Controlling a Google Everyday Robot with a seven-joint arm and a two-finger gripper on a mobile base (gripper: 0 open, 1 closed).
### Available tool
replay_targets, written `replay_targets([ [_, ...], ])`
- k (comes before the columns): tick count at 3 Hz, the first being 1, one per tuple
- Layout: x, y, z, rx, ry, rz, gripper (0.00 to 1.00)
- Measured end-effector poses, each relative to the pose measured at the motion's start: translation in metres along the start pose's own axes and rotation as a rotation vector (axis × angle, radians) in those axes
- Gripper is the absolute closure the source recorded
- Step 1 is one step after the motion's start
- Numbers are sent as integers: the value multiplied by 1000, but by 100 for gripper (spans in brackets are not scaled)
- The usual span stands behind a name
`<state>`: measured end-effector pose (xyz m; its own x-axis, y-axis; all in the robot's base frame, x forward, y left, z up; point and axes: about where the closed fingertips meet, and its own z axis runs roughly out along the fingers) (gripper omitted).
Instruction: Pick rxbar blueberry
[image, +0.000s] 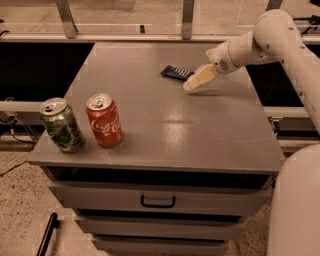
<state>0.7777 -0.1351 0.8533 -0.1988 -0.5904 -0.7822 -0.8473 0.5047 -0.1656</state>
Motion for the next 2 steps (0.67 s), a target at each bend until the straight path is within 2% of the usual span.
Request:
replay_targets([
  [2,7,15,16,-45,10,42,0],
])
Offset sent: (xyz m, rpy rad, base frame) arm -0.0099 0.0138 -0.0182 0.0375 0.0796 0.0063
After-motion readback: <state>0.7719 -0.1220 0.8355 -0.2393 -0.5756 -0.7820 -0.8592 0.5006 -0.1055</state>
